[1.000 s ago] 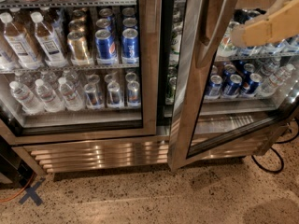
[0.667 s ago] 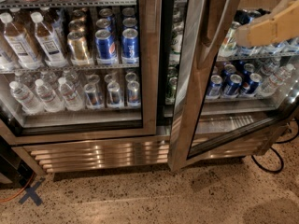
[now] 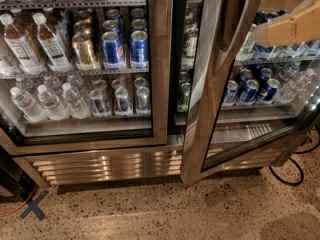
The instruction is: Open right fridge door
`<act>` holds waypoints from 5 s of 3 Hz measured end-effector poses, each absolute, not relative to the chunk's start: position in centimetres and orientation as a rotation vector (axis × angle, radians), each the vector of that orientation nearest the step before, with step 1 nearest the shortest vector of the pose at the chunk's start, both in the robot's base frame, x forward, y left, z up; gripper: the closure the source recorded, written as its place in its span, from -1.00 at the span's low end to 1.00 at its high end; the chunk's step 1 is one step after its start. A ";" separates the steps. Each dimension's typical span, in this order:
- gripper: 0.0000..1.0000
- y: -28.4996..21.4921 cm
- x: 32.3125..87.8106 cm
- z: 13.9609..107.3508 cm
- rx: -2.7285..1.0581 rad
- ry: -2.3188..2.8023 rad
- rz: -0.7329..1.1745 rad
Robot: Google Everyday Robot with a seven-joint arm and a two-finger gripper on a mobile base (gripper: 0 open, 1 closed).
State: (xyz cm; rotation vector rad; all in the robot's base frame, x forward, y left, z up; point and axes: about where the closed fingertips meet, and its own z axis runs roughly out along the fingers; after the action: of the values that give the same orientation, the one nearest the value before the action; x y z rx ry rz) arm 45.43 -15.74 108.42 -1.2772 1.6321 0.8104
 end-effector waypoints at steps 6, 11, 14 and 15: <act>0.18 -15.8 41.4 113.1 -1.314 1.592 0.791; -1.00 -20.1 33.6 115.7 -1.205 1.711 0.636; -1.00 -40.2 15.2 126.0 -0.494 1.905 0.235; -1.00 -41.7 12.3 128.8 -0.395 1.861 0.087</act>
Offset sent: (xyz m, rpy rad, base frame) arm -0.1231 0.0098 0.1330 -0.0355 -0.0629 0.0752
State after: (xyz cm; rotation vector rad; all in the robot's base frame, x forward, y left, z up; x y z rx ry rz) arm 12.32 -41.70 128.80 -0.3949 1.8612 0.0870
